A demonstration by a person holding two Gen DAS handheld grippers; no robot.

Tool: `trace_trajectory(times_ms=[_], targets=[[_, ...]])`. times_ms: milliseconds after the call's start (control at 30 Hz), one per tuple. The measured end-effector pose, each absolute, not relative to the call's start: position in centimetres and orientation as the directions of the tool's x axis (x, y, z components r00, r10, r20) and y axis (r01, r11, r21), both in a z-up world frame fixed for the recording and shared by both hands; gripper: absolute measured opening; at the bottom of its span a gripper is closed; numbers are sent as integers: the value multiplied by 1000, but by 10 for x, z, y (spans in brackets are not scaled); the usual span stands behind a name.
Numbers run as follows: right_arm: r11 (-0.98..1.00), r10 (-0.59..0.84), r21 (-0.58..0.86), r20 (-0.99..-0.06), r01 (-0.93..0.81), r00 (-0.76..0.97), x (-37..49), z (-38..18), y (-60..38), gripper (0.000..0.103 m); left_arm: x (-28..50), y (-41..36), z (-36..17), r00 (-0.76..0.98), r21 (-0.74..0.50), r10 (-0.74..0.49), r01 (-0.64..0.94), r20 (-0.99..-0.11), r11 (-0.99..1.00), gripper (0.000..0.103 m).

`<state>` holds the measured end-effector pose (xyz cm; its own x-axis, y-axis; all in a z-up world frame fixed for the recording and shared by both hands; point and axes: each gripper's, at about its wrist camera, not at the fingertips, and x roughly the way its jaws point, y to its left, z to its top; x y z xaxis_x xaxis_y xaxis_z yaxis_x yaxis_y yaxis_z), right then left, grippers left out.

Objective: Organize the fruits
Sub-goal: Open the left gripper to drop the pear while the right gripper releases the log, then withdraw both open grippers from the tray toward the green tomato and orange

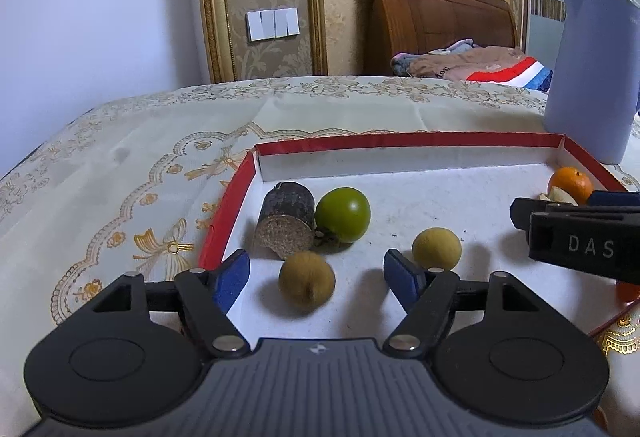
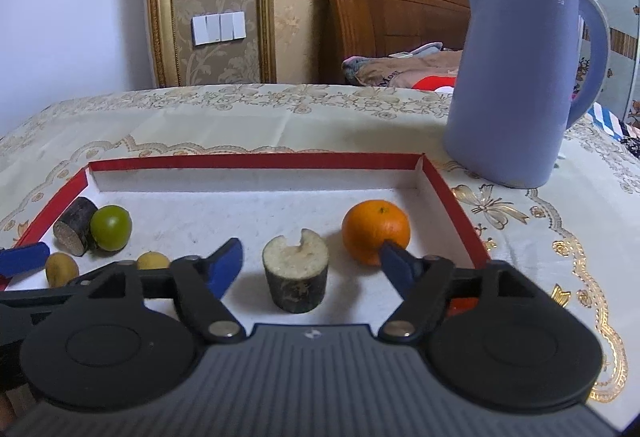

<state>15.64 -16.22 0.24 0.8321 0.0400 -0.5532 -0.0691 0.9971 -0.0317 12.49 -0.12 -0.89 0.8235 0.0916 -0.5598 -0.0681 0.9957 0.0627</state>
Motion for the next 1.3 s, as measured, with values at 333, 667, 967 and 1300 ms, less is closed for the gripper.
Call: trace_trajectory(times_ms=[333,667,967,1300], targets=[[998,47,-9,-536,-62,843,148,6,-170,85,110,7,-1,850,16,76,-79,-521,997,77],[998,63,23,-531,-59,845,133,7,-179,87,84,15,5,870,-34,44,-70,-491,997,77],[996,94,55,-473,-77,876,83,14,-194,91,36,7,15,925,36,52,-42,-377,998,78],[991,79,129,-448,-23,890,49,16,-230,95,20,9,15,897,-51,-93,79,-431,996,80]])
